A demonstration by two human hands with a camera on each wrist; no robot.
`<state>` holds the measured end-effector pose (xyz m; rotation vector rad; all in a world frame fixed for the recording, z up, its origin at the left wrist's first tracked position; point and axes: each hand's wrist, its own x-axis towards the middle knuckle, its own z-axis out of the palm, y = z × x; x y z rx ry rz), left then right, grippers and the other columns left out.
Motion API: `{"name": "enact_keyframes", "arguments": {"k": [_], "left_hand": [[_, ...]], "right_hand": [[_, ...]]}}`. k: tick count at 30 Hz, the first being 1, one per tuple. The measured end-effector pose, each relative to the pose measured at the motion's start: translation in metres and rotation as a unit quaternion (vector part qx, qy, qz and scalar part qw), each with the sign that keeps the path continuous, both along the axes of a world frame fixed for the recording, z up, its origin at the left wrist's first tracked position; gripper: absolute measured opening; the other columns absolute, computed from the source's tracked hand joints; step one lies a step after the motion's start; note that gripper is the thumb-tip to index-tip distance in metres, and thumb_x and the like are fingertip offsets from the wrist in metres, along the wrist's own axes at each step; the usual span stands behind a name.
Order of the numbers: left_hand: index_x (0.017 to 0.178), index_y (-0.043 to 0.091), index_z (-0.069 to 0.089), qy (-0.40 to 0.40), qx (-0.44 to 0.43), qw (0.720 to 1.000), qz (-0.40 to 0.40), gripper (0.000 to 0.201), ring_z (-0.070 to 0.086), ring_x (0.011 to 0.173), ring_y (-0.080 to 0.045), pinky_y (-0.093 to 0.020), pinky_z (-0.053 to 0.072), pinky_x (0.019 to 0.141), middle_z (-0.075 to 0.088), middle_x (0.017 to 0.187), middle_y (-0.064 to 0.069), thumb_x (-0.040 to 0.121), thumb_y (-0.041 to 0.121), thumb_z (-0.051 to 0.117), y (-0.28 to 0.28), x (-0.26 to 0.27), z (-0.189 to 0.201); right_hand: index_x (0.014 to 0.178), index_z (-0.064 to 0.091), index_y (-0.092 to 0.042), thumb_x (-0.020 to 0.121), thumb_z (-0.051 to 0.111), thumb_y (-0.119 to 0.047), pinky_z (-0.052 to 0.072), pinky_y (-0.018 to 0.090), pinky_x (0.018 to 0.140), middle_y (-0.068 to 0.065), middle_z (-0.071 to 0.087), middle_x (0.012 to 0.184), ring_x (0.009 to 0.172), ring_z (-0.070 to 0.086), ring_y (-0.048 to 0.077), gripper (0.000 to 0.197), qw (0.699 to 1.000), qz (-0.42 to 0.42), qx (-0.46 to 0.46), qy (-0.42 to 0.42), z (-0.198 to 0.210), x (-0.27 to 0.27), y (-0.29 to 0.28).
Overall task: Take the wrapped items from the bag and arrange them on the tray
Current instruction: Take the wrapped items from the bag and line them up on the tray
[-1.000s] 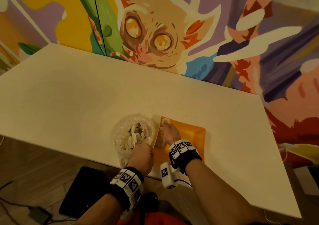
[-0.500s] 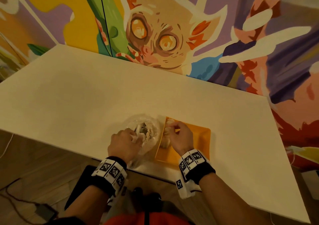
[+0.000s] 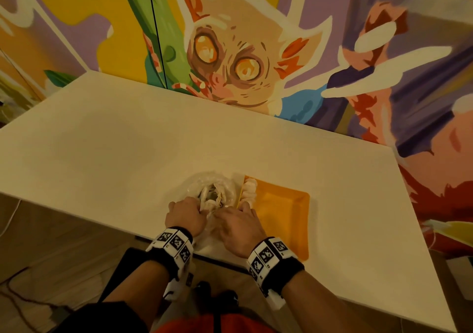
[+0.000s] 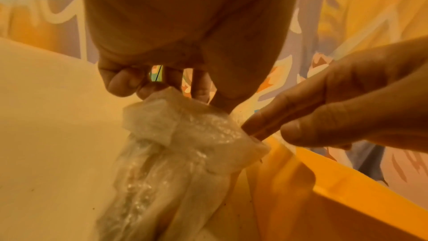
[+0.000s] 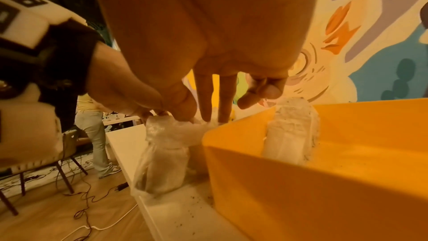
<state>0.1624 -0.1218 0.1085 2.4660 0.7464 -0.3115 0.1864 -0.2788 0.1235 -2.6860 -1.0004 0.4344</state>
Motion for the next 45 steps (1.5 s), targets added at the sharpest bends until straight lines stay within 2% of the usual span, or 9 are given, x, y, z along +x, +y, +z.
{"name": "enact_keyframes", "arguments": {"k": [4, 15, 19, 24, 31, 36, 39, 42, 45], "left_hand": [[0.052, 0.02, 0.045, -0.075, -0.049, 0.994, 0.056, 0.037, 0.057, 0.085, -0.037, -0.036, 0.048, 0.07, 0.051, 0.058, 0.001, 0.084, 0.032, 0.06, 0.003, -0.006, 0.001], [0.067, 0.006, 0.055, -0.194, -0.208, 0.943, 0.171, 0.034, 0.046, 0.057, -0.02, -0.029, 0.037, 0.056, 0.049, 0.057, 0.001, 0.09, 0.03, 0.062, 0.02, -0.011, 0.019], [0.089, 0.01, 0.07, -0.238, -0.382, 0.859, 0.244, 0.015, 0.064, 0.078, -0.024, -0.044, 0.056, 0.072, 0.07, 0.085, -0.013, 0.095, 0.017, 0.058, 0.022, -0.011, 0.022], [0.1, 0.009, 0.065, -0.237, -0.506, 0.77, 0.308, 0.018, 0.065, 0.083, -0.027, -0.04, 0.054, 0.072, 0.067, 0.092, -0.01, 0.097, 0.006, 0.048, 0.02, -0.005, 0.032], [0.088, 0.01, 0.059, -0.211, -0.567, 0.728, 0.323, 0.023, 0.065, 0.082, -0.031, -0.038, 0.055, 0.066, 0.065, 0.097, -0.017, 0.101, 0.011, 0.04, 0.017, 0.004, 0.032], [0.084, 0.007, 0.068, -0.161, -0.653, 0.67, 0.316, 0.032, 0.063, 0.075, -0.03, -0.039, 0.05, 0.07, 0.069, 0.082, -0.016, 0.092, 0.03, 0.047, 0.012, 0.006, 0.042], [0.094, 0.012, 0.065, -0.142, -0.636, 0.707, 0.276, 0.037, 0.063, 0.072, -0.029, -0.034, 0.05, 0.059, 0.068, 0.087, -0.017, 0.092, 0.047, 0.054, 0.011, 0.009, 0.036], [0.096, 0.009, 0.063, -0.168, -0.553, 0.777, 0.25, 0.023, 0.056, 0.057, -0.027, -0.03, 0.043, 0.051, 0.063, 0.074, -0.016, 0.094, 0.032, 0.061, 0.009, 0.012, 0.027], [0.094, 0.004, 0.062, -0.185, -0.528, 0.788, 0.258, 0.022, 0.038, 0.05, -0.022, -0.03, 0.033, 0.049, 0.045, 0.058, -0.015, 0.097, 0.026, 0.056, 0.01, 0.013, 0.02]], "right_hand": [[0.133, 0.05, -0.029, 0.091, 0.047, -0.026, 0.032, 0.039, 0.091, -0.012, 0.05, 0.139, 0.109, 0.035, 0.024, 0.042, 1.0, -0.005, 0.0, 0.008, 0.0, -0.002, -0.001], [0.12, 0.061, -0.033, 0.091, 0.047, -0.026, 0.038, 0.039, 0.095, -0.009, 0.06, 0.125, 0.112, 0.043, 0.024, 0.033, 0.994, -0.047, 0.068, 0.067, 0.006, 0.003, 0.001], [0.107, 0.068, -0.026, 0.093, 0.053, -0.02, 0.048, 0.029, 0.091, -0.009, 0.064, 0.114, 0.101, 0.056, 0.01, 0.022, 0.961, -0.121, 0.21, 0.132, 0.005, 0.006, 0.006], [0.115, 0.063, -0.022, 0.093, 0.059, -0.019, 0.047, 0.007, 0.073, -0.008, 0.064, 0.105, 0.085, 0.058, 0.0, 0.022, 0.906, -0.196, 0.32, 0.193, 0.013, 0.015, 0.019], [0.118, 0.062, -0.03, 0.085, 0.072, -0.033, 0.059, 0.039, 0.081, -0.007, 0.062, 0.104, 0.091, 0.068, 0.018, 0.034, 0.877, -0.209, 0.345, 0.261, 0.005, 0.034, 0.04], [0.094, 0.069, -0.026, 0.081, 0.076, -0.021, 0.058, 0.042, 0.077, -0.008, 0.066, 0.093, 0.084, 0.068, 0.019, 0.016, 0.884, -0.213, 0.342, 0.237, 0.001, 0.04, 0.047], [0.089, 0.068, -0.021, 0.083, 0.074, -0.019, 0.059, 0.039, 0.074, -0.008, 0.066, 0.087, 0.08, 0.067, 0.015, 0.009, 0.889, -0.207, 0.337, 0.232, 0.002, 0.04, 0.047], [0.086, 0.068, -0.015, 0.086, 0.071, -0.02, 0.059, 0.035, 0.071, -0.004, 0.067, 0.082, 0.076, 0.067, 0.014, 0.006, 0.889, -0.207, 0.341, 0.226, 0.003, 0.04, 0.047], [0.085, 0.066, -0.009, 0.086, 0.071, -0.016, 0.061, 0.034, 0.062, 0.004, 0.067, 0.083, 0.066, 0.07, 0.022, 0.008, 0.857, -0.247, 0.356, 0.279, 0.006, 0.042, 0.043]]}}
